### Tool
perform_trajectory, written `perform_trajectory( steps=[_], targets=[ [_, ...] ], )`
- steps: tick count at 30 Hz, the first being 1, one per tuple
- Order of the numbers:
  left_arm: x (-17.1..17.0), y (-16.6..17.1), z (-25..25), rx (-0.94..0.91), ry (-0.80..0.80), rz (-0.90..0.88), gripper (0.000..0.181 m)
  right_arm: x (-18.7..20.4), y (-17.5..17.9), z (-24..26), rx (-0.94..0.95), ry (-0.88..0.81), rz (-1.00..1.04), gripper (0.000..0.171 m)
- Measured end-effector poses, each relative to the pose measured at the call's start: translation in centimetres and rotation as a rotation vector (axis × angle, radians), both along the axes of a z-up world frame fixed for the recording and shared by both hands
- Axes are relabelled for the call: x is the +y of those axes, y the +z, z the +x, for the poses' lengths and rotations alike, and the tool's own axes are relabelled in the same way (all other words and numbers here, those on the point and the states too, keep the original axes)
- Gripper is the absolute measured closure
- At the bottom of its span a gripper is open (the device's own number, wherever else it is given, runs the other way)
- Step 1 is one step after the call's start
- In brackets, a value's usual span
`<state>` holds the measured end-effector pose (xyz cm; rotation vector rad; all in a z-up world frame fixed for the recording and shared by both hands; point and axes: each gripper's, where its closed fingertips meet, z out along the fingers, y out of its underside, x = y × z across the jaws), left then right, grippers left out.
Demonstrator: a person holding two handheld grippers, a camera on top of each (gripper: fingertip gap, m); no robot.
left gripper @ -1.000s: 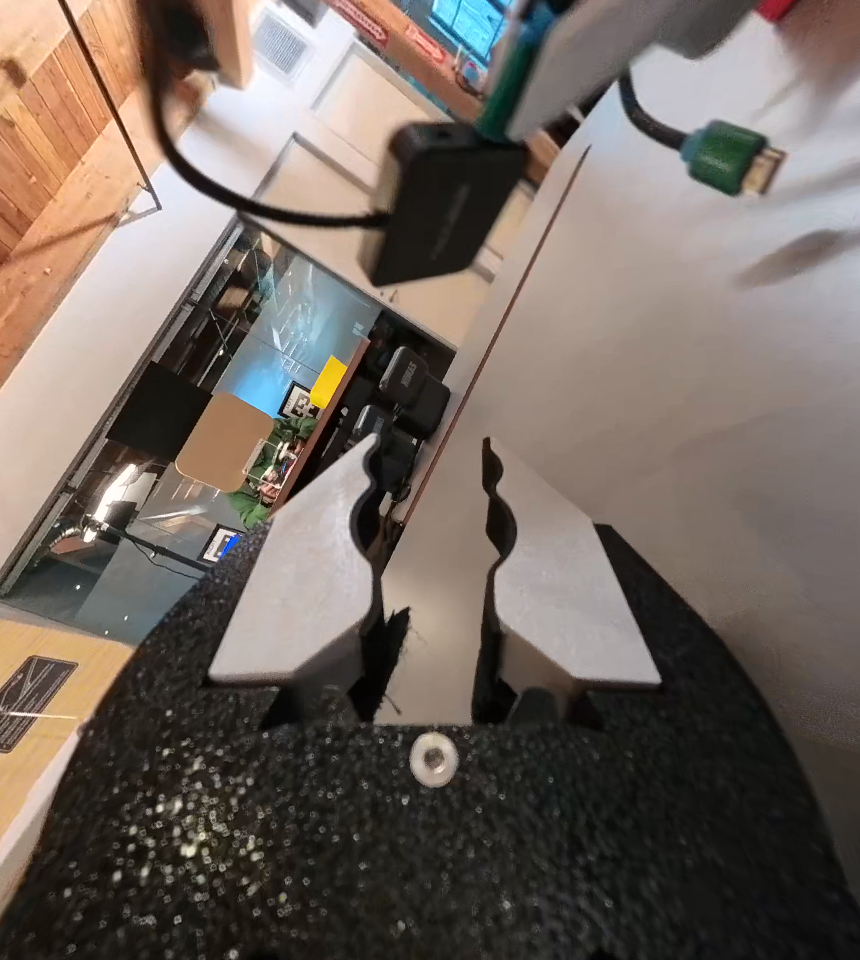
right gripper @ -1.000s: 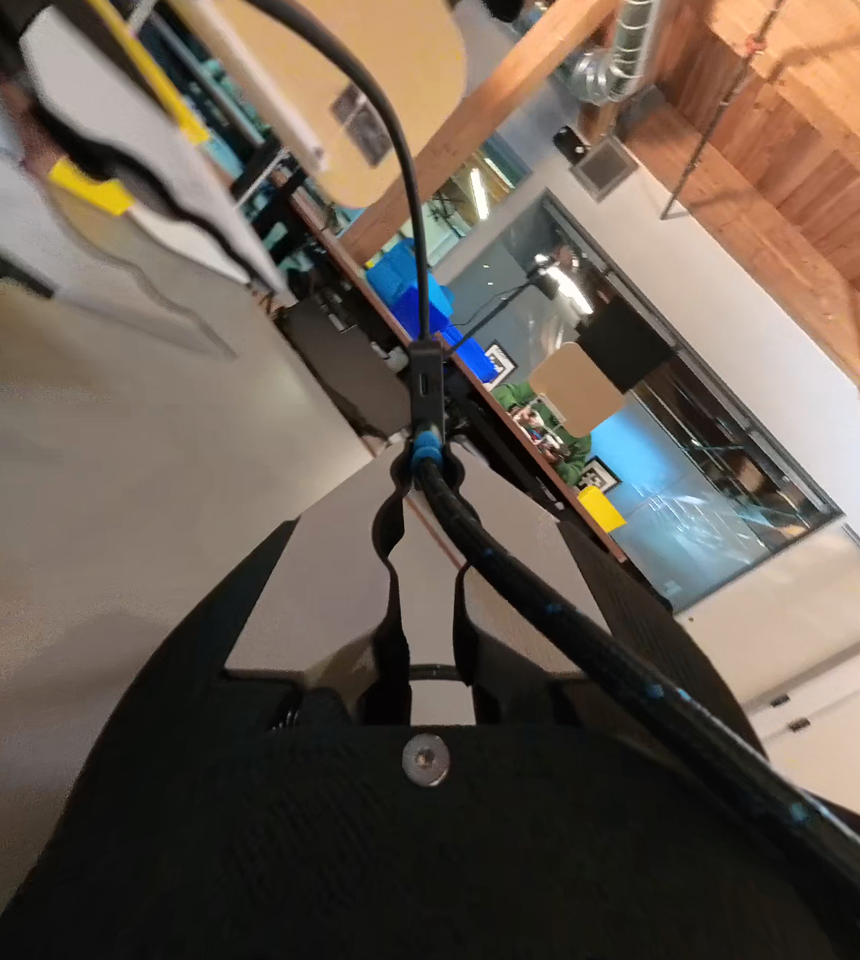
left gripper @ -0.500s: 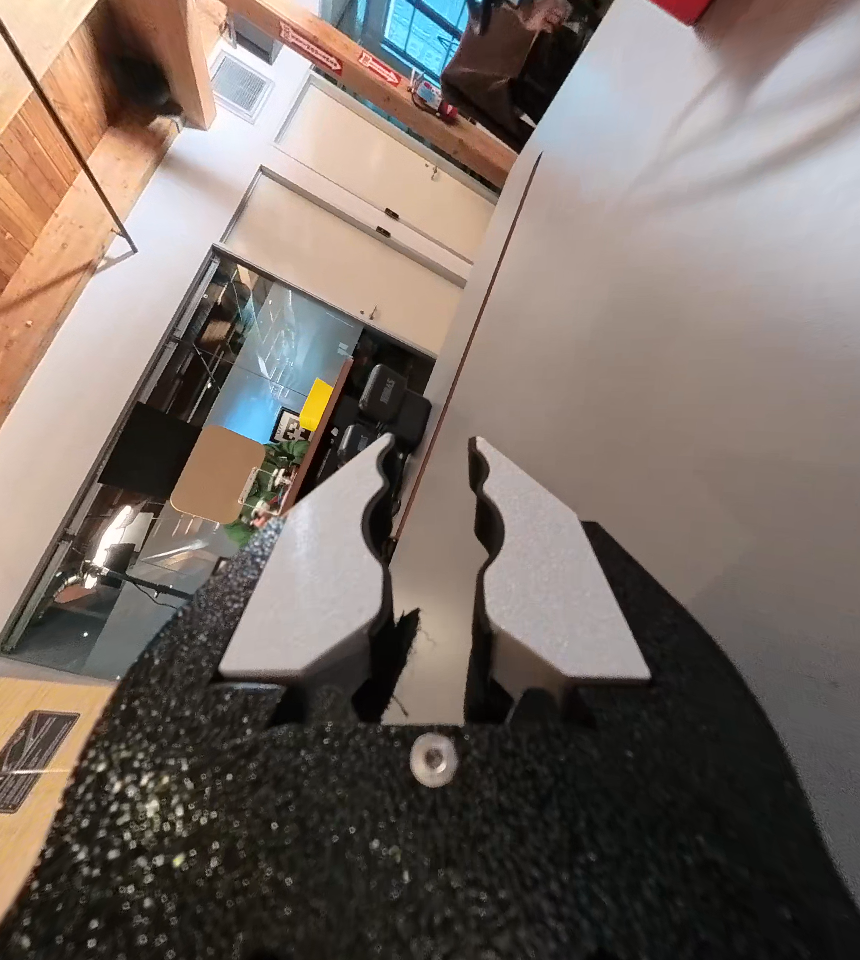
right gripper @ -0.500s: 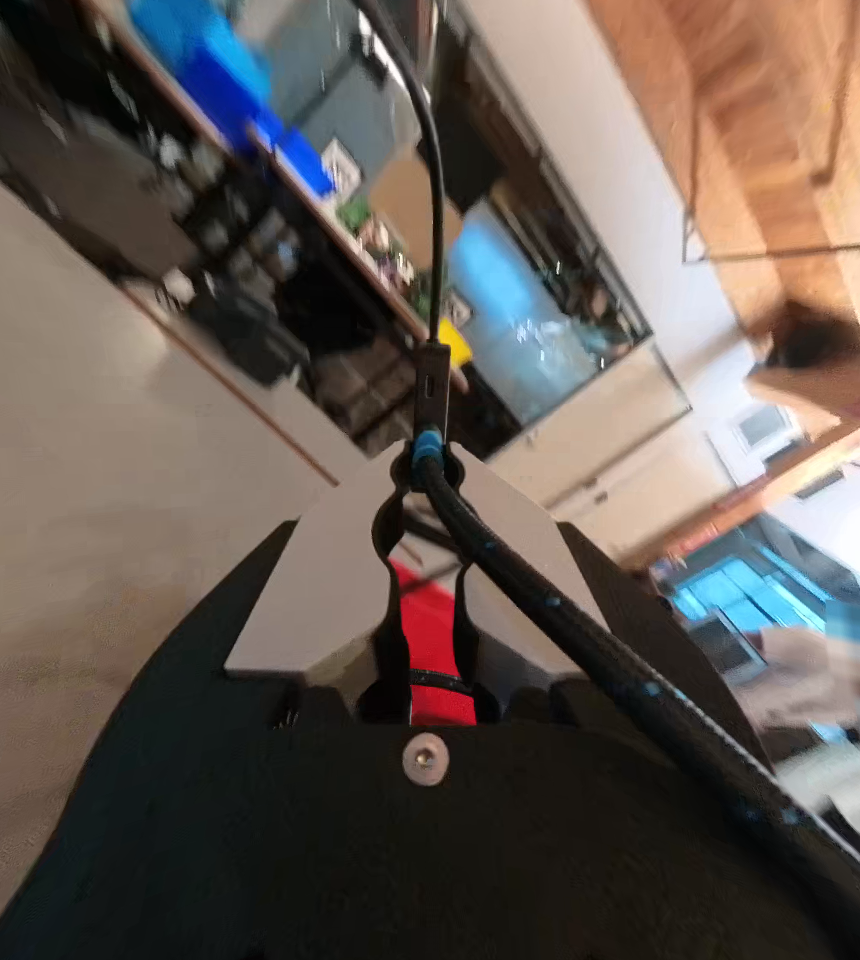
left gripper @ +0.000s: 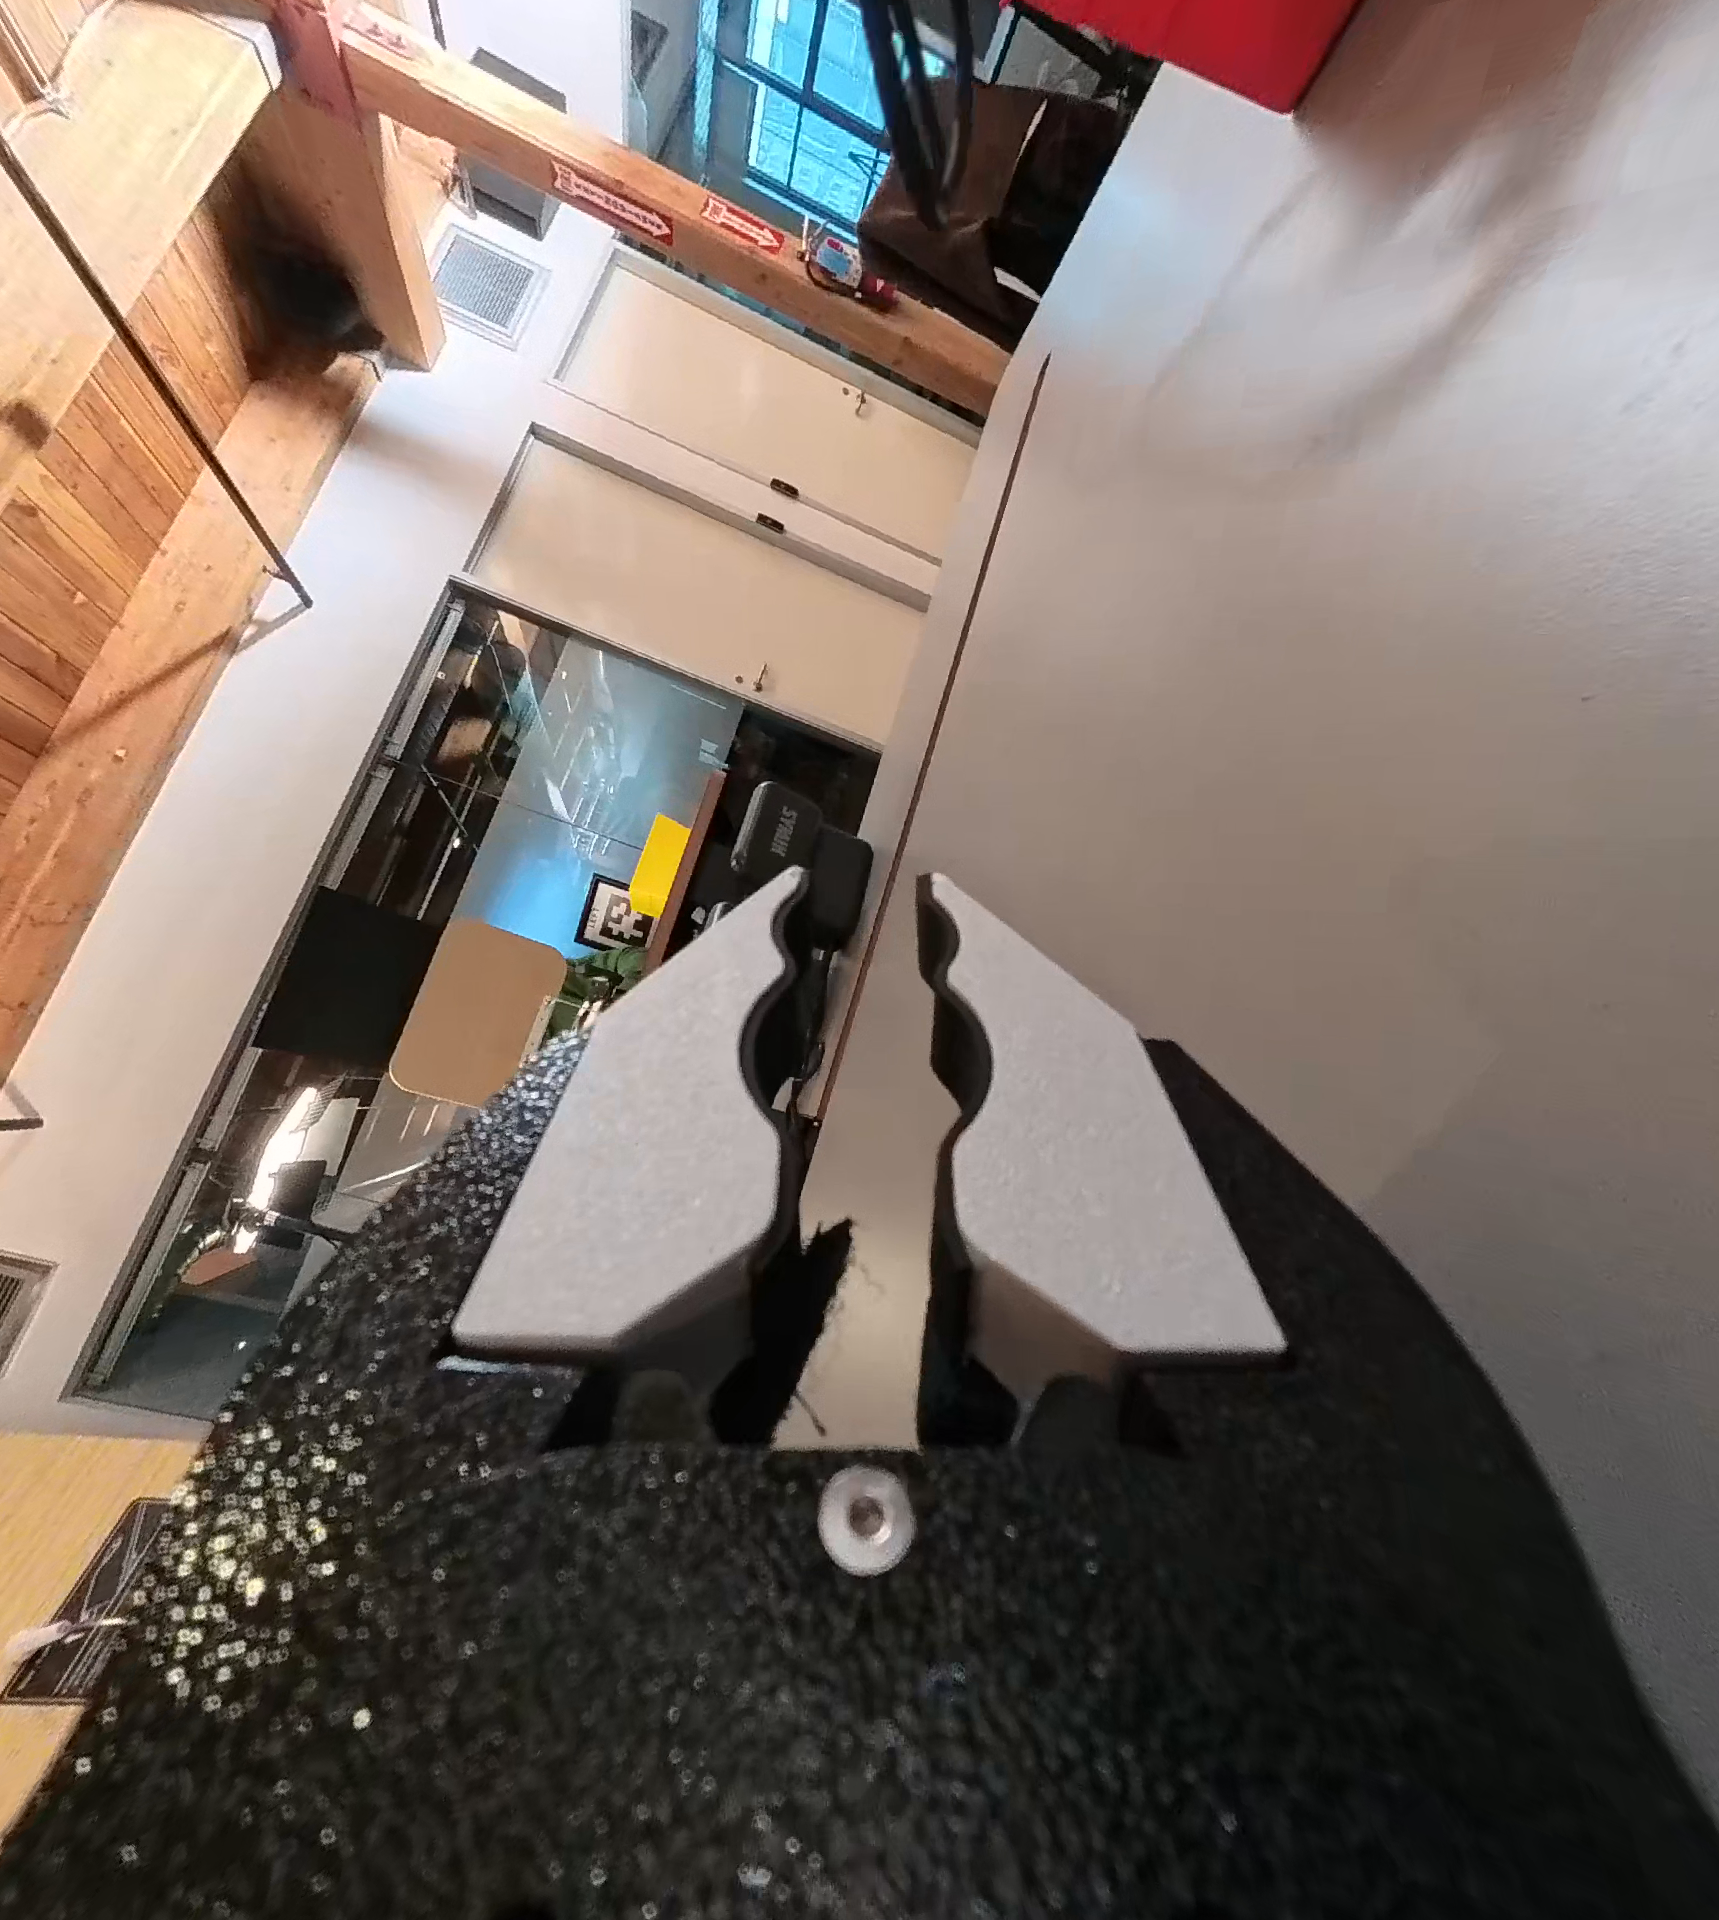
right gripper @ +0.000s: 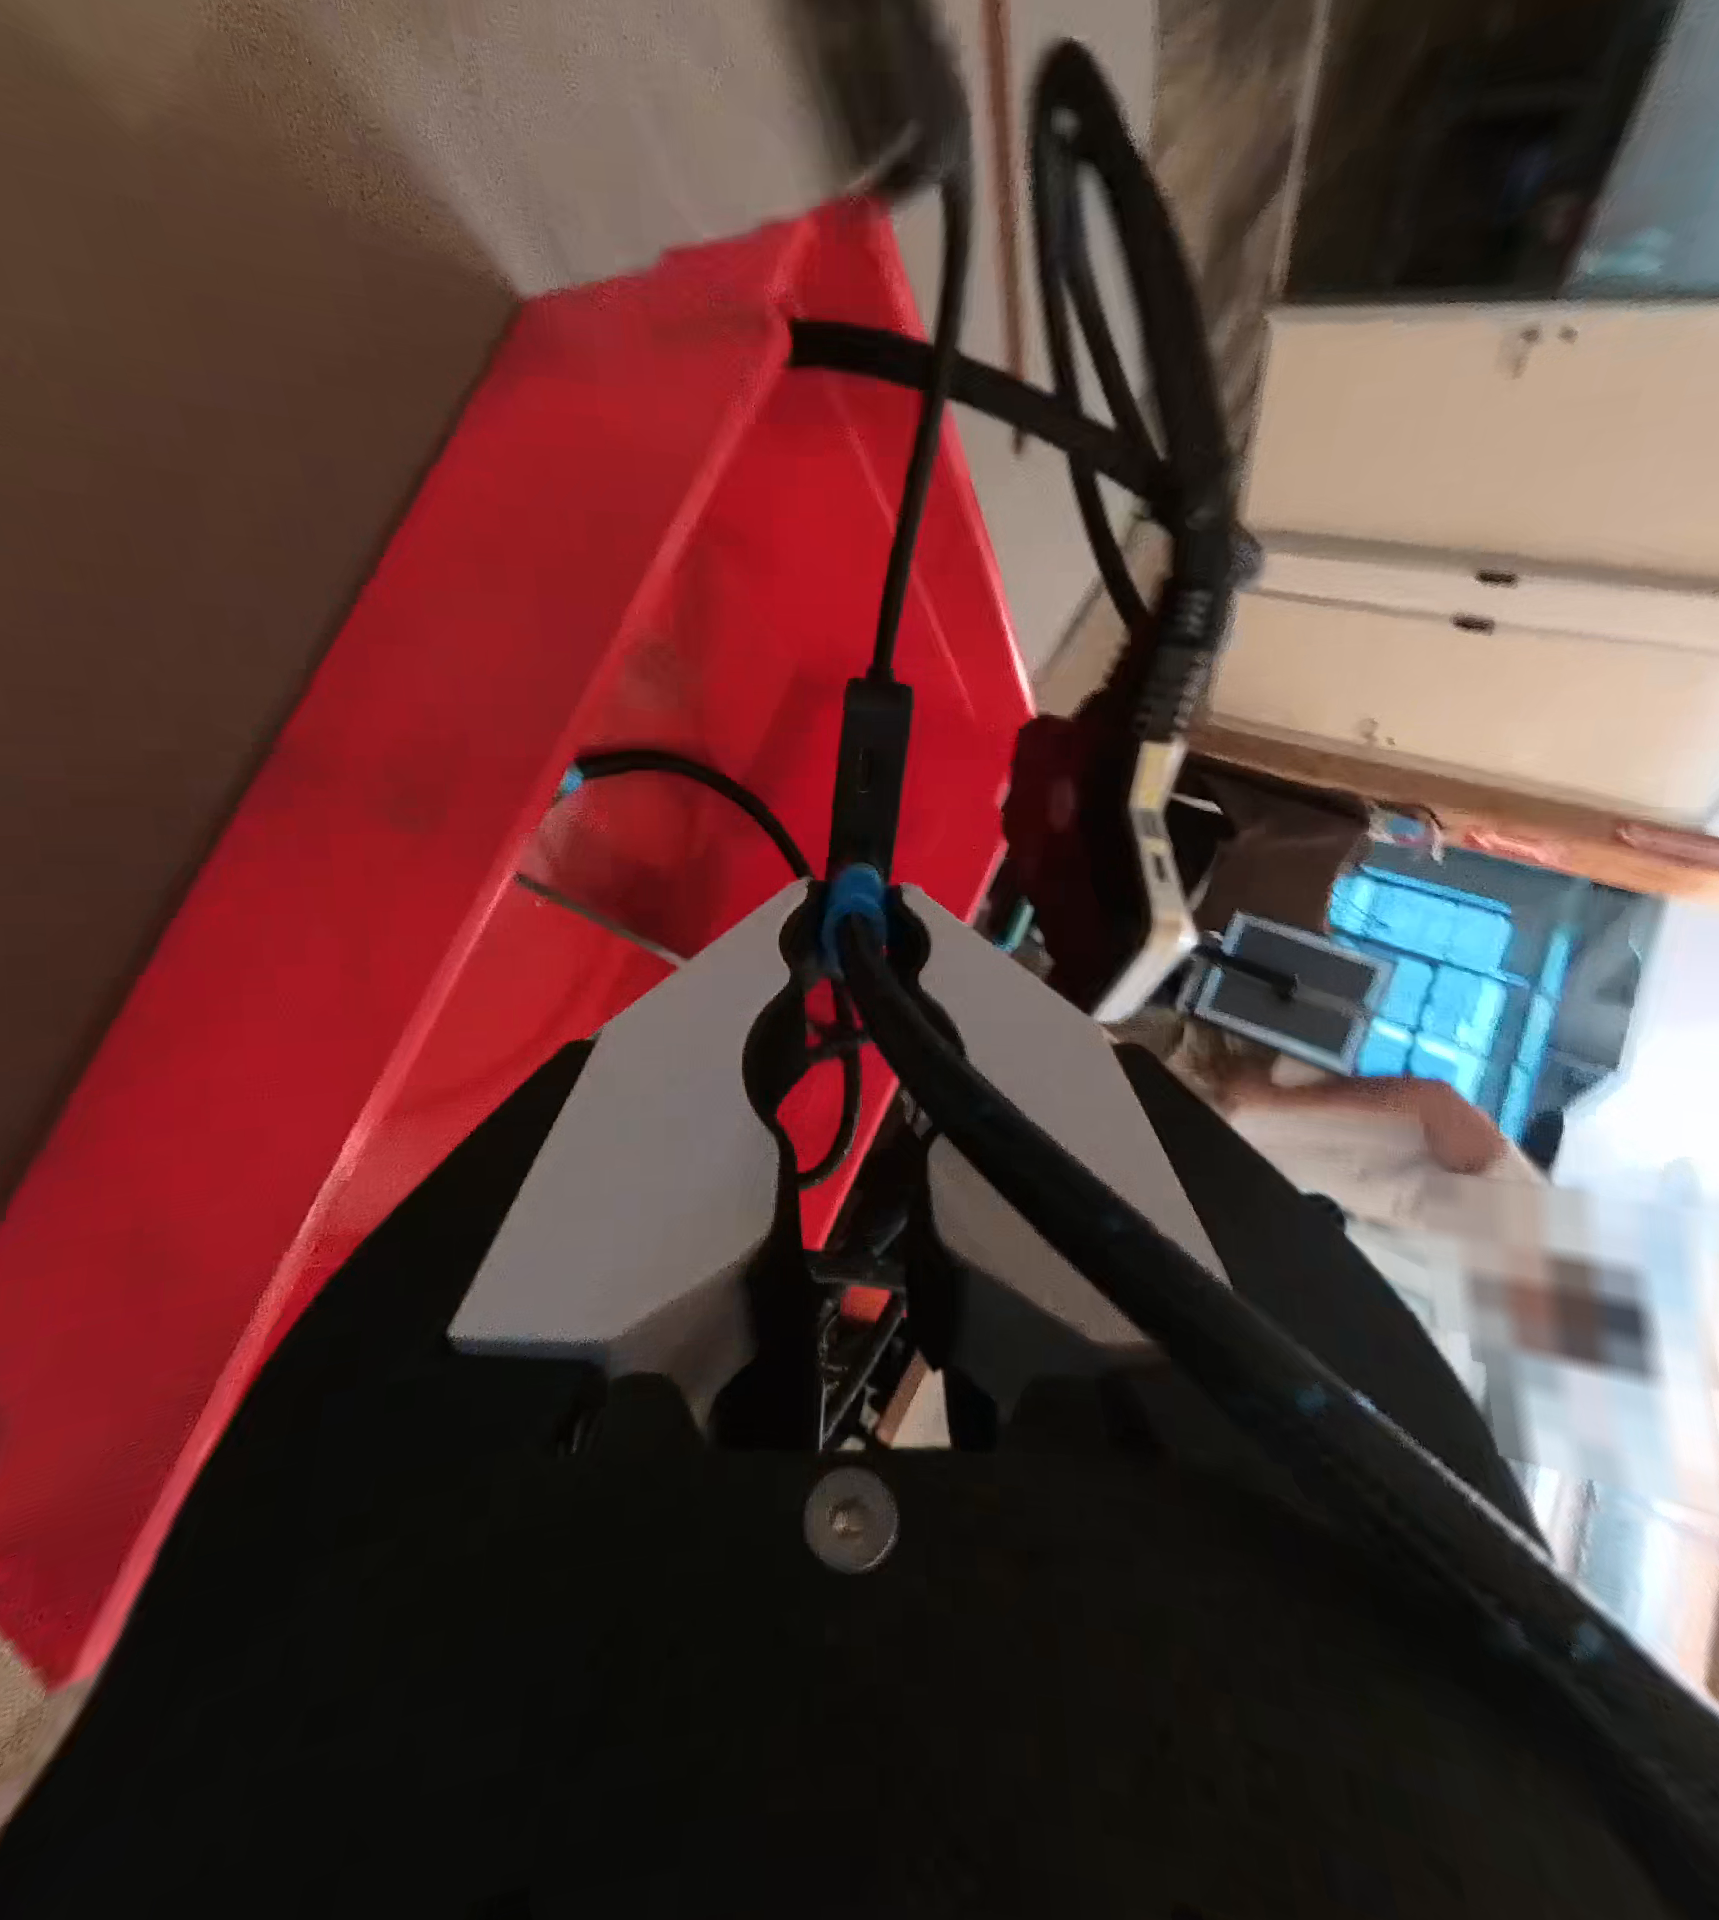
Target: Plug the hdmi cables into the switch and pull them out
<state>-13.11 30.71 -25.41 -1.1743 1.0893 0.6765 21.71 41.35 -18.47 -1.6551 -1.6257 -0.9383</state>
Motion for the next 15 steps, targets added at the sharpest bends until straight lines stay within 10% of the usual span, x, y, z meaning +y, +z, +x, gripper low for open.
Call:
perform_trajectory(
  steps=[15],
  targets=[
    [0.0, -0.5, 0.1, -0.01, -0.016, -0.039, 0.166, 3.5, -6.7, 0.1, 0.008, -0.23, -0.475, 0.142]
  ],
)
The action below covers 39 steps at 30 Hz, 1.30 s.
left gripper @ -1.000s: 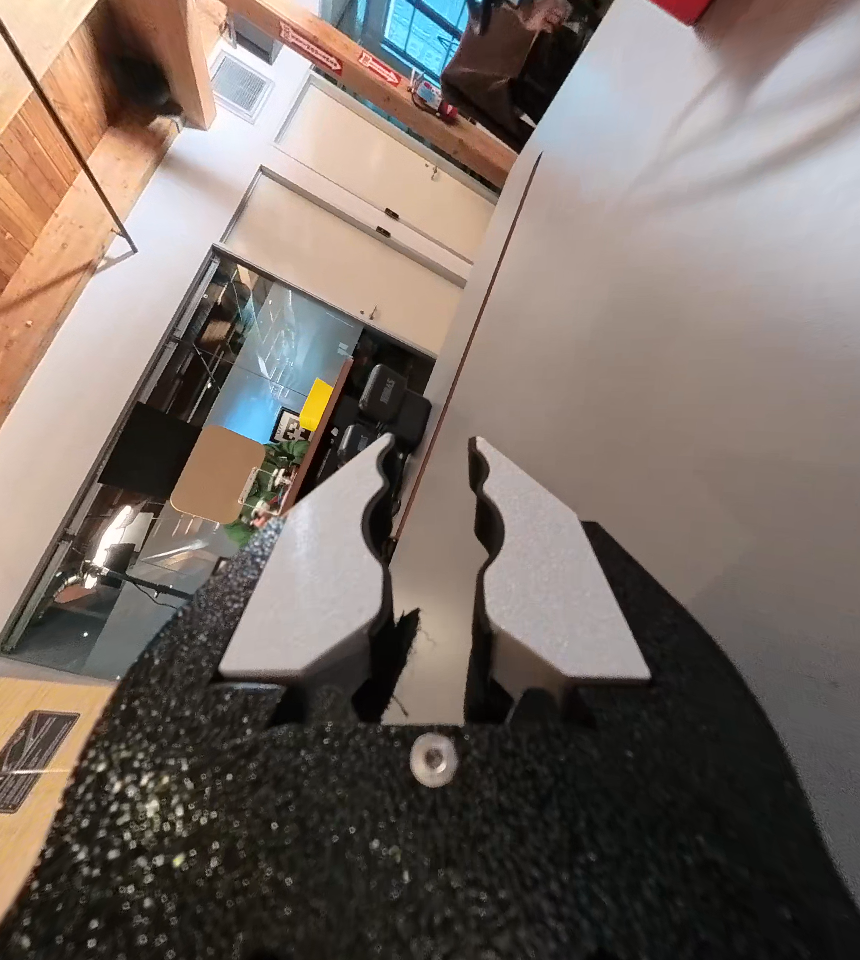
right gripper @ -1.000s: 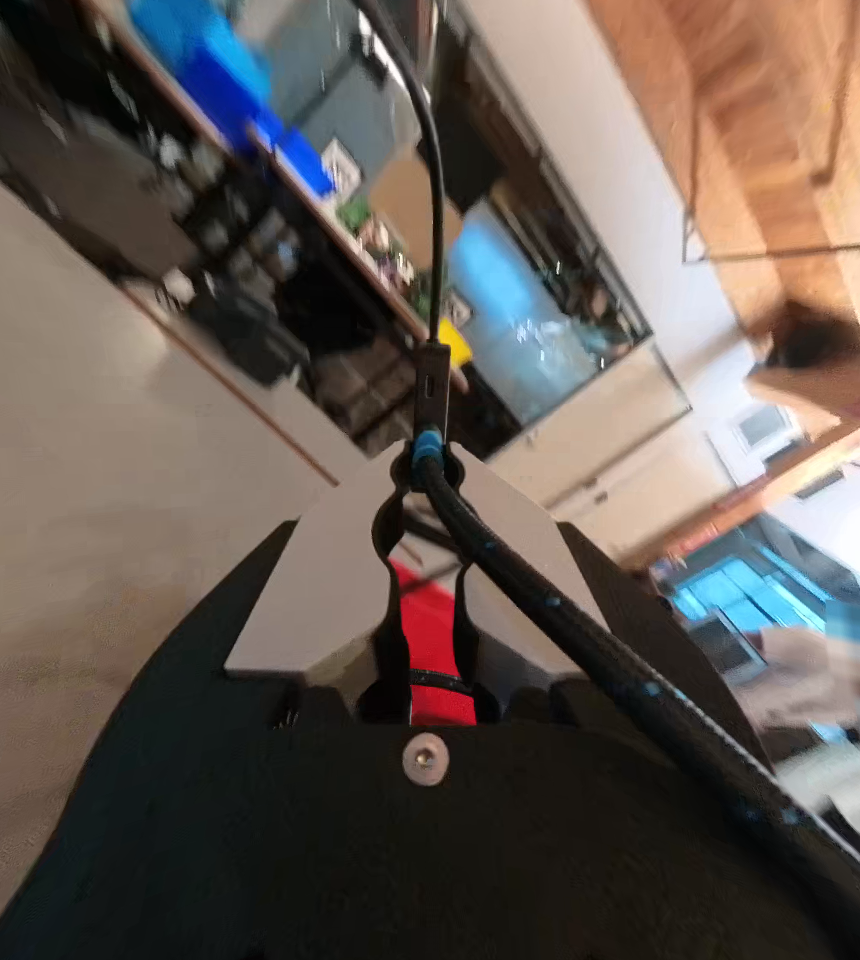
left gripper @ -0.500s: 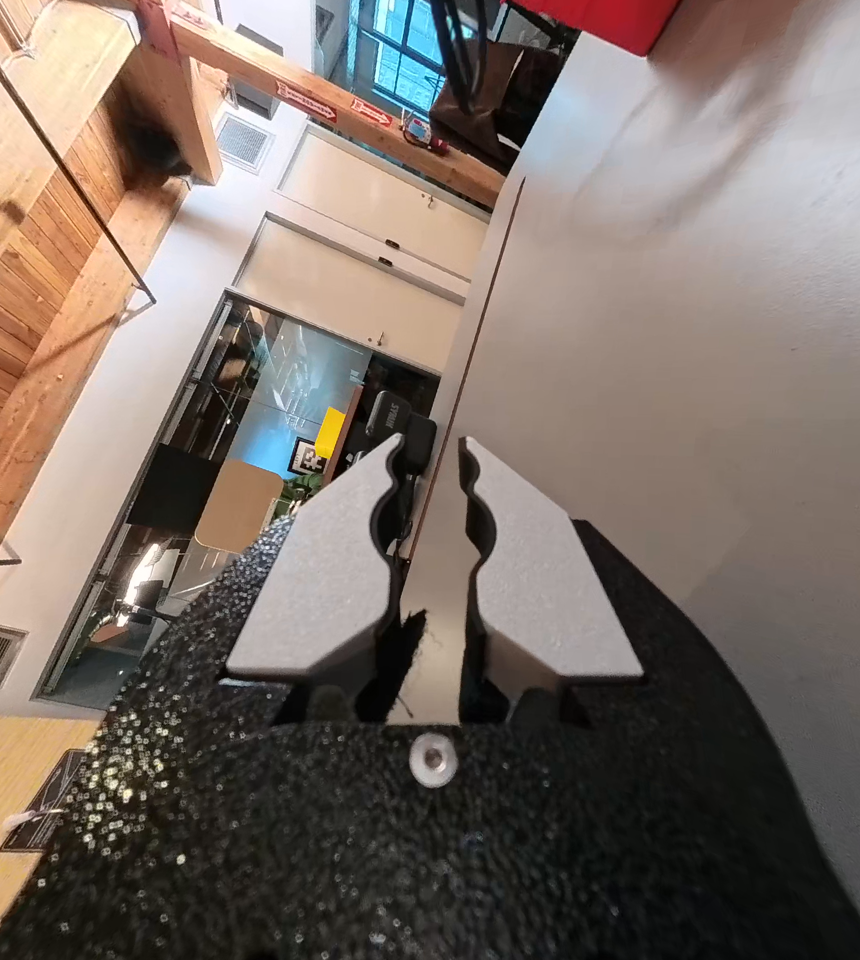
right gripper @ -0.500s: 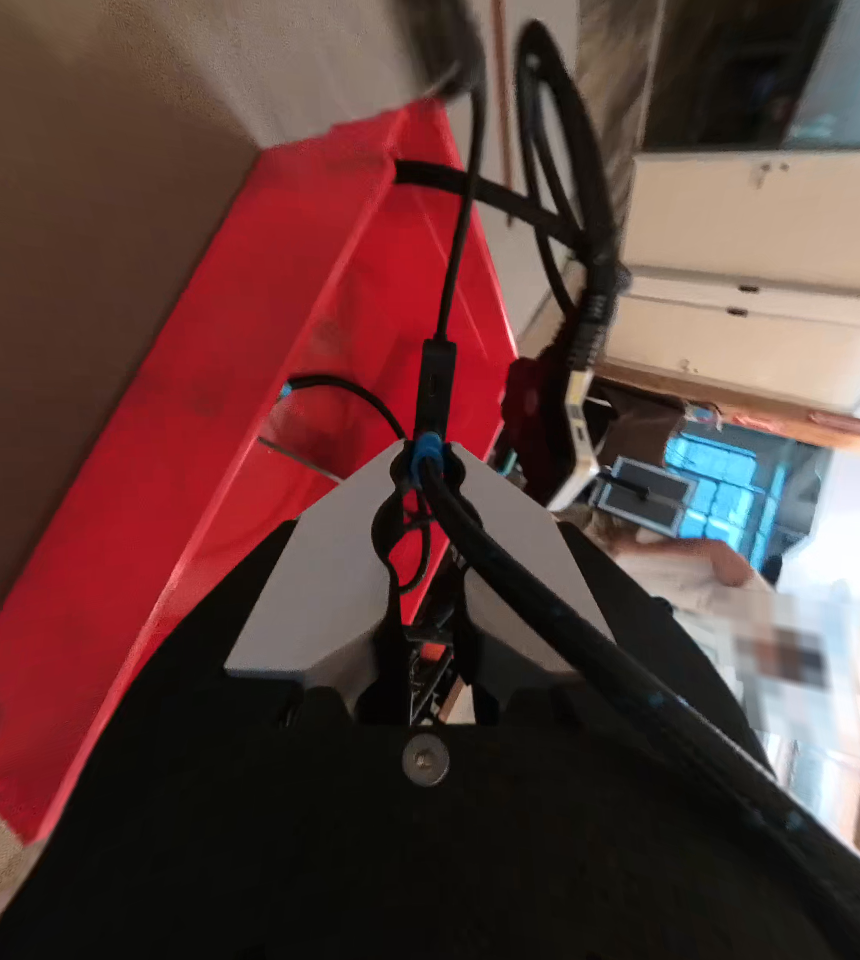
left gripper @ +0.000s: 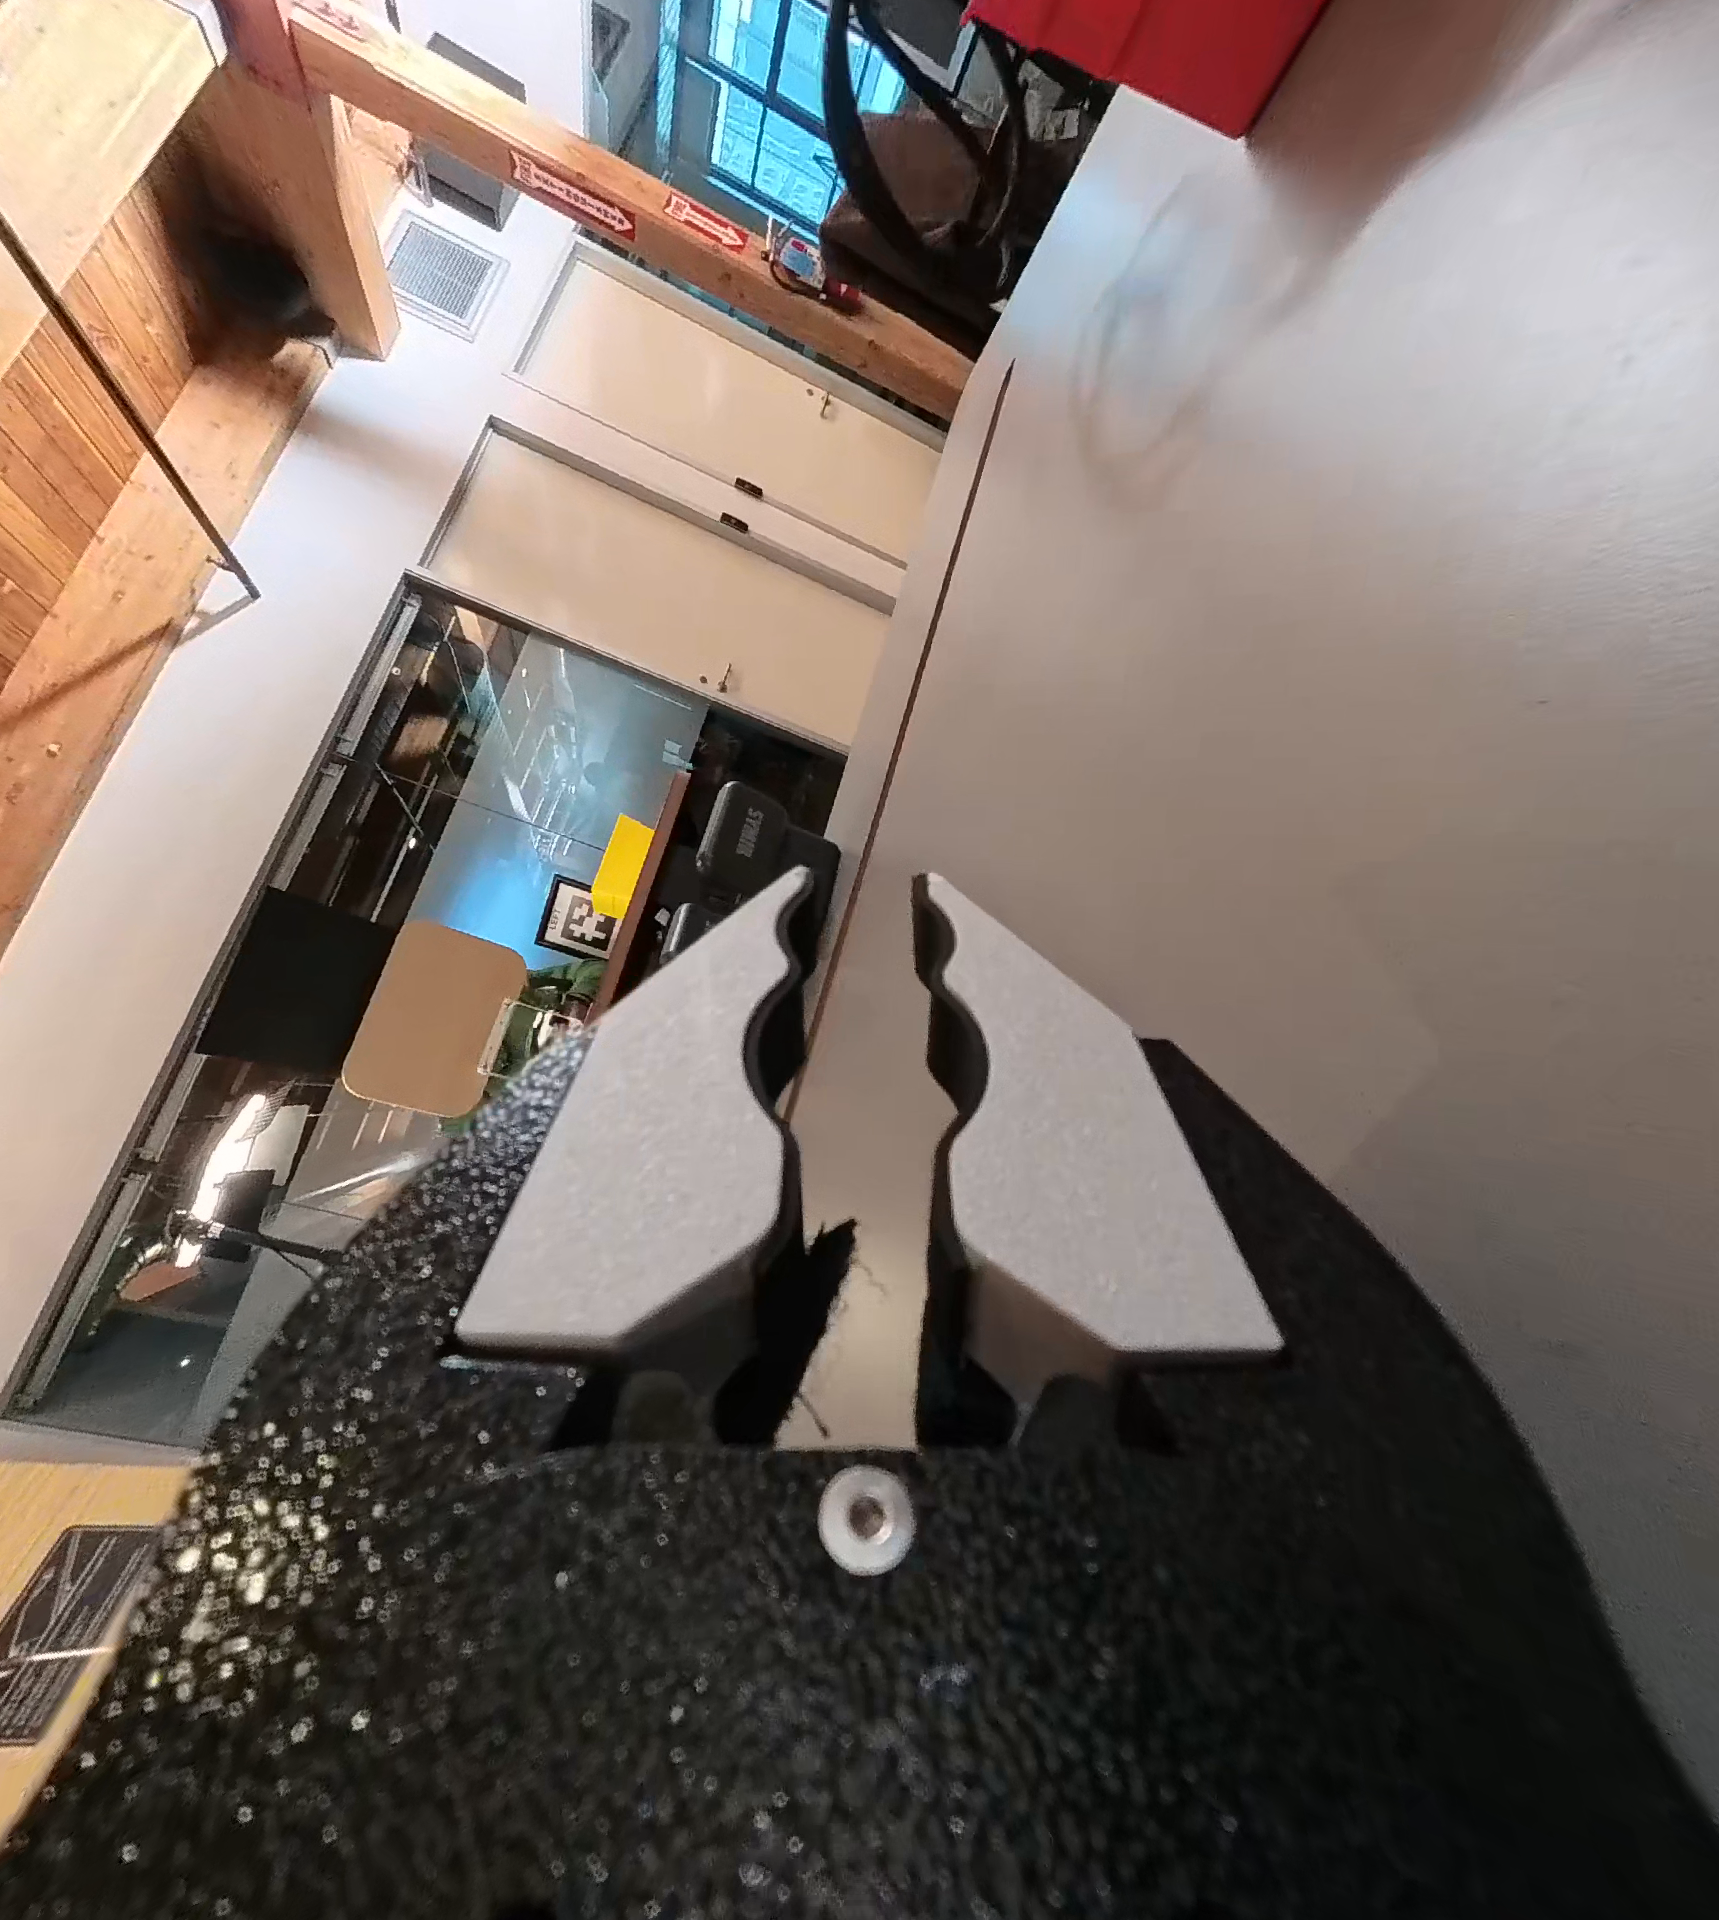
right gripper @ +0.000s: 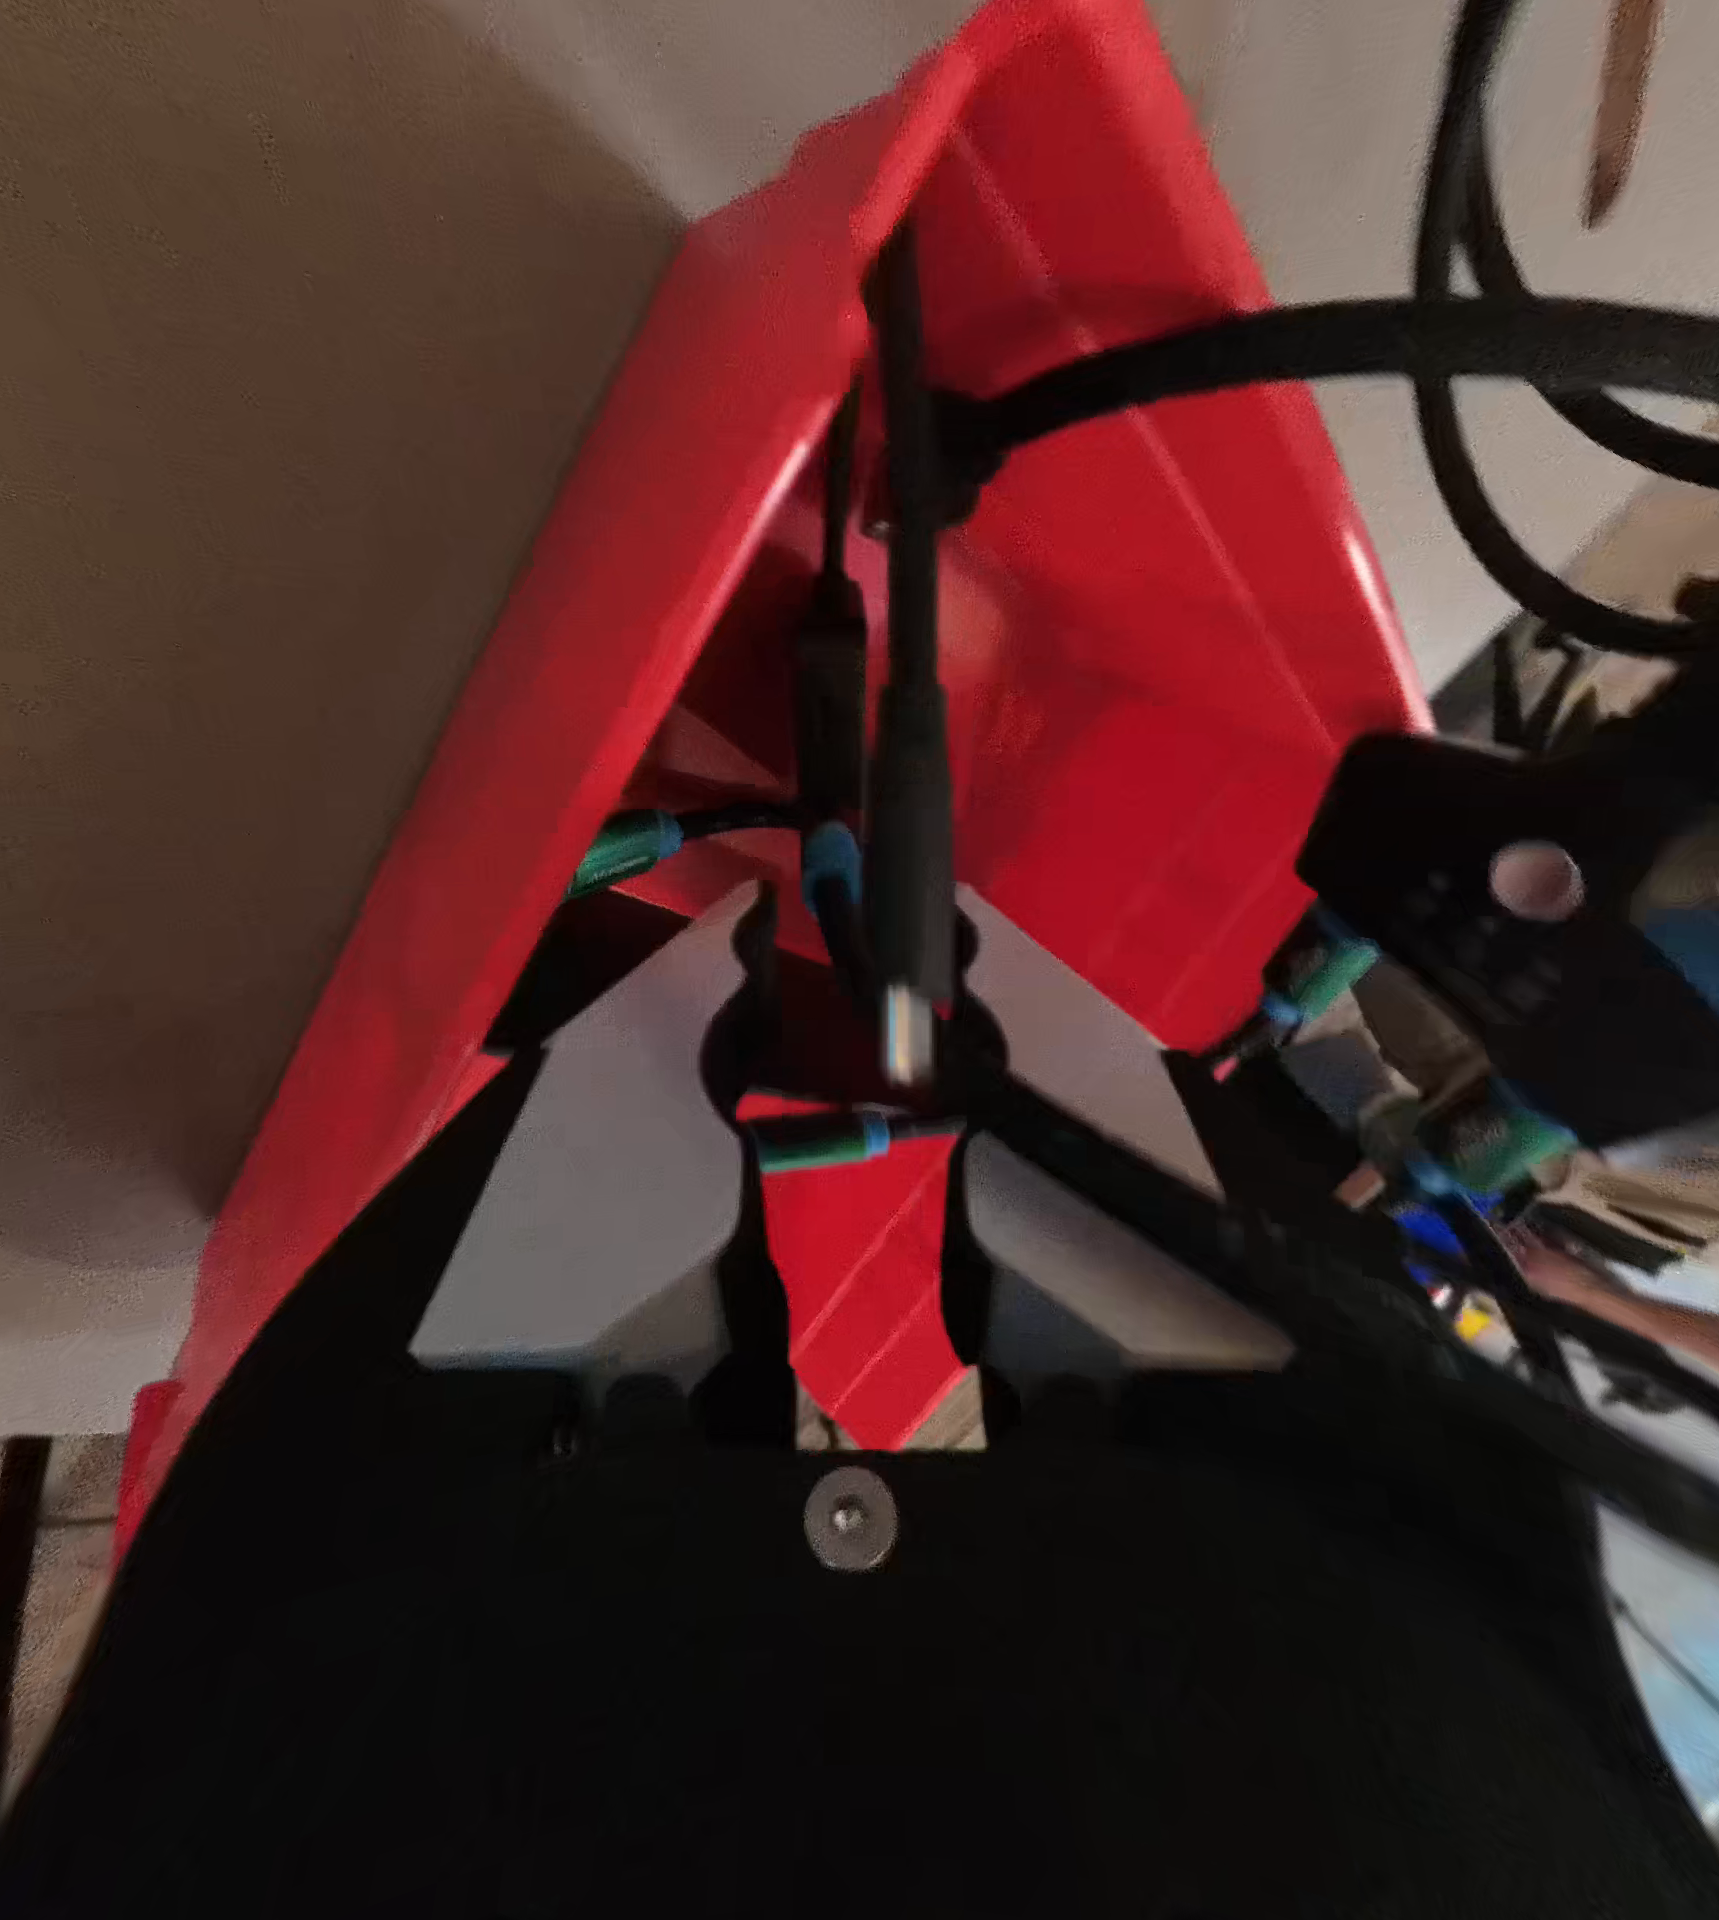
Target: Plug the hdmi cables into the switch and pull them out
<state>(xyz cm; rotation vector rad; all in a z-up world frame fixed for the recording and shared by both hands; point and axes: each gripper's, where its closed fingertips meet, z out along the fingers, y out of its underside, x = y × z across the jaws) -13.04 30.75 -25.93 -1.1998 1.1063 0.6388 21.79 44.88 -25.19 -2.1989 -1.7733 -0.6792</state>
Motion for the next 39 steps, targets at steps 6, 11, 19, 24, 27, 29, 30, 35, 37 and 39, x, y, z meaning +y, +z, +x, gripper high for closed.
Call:
perform_trajectory(
  steps=[6, 11, 19, 24, 27, 29, 30, 35, 37, 39],
  targets=[
    [0.0, -0.1, 0.1, 0.003, -0.002, -0.008, 0.165, -3.2, 4.7, 1.9, -0.055, -0.093, 0.193, 0.12],
    [0.4, -0.2, -0.3, -0.02, 0.011, -0.028, 0.165, -9.0, 8.1, 0.6, 0.032, -0.093, 0.374, 0.123],
    [0.4, -0.3, -0.6, -0.037, 0.019, -0.044, 0.165, -12.8, 10.0, -24.8, 0.91, 0.667, 0.716, 0.138],
    [0.5, -0.2, -1.3, -0.077, 0.038, -0.059, 0.164, -8.0, 6.7, -29.9, 1.286, 0.532, 0.832, 0.14],
    [0.7, 0.1, -1.6, -0.132, 0.04, -0.071, 0.164, -6.6, 3.9, -29.7, 1.403, 0.399, 0.716, 0.133],
    [0.9, 0.2, -1.8, -0.172, 0.044, -0.087, 0.163, -6.1, 4.1, -28.8, 1.411, 0.369, 0.747, 0.118],
    [1.0, 0.3, -1.9, -0.199, 0.043, -0.093, 0.161, -6.0, 4.6, -28.3, 1.434, 0.355, 0.763, 0.115],
    [1.1, 1.7, -2.7, -0.38, 0.028, -0.101, 0.123, -6.0, 4.1, -28.6, 1.439, 0.375, 0.725, 0.099],
    [1.1, 2.8, -3.0, -0.485, 0.01, -0.077, 0.064, -6.1, 3.9, -29.0, 1.441, 0.388, 0.702, 0.095],
    [1.1, 2.9, -2.8, -0.54, -0.012, -0.108, 0.044, -6.0, 3.9, -29.1, 1.45, 0.393, 0.695, 0.088]
  ],
)
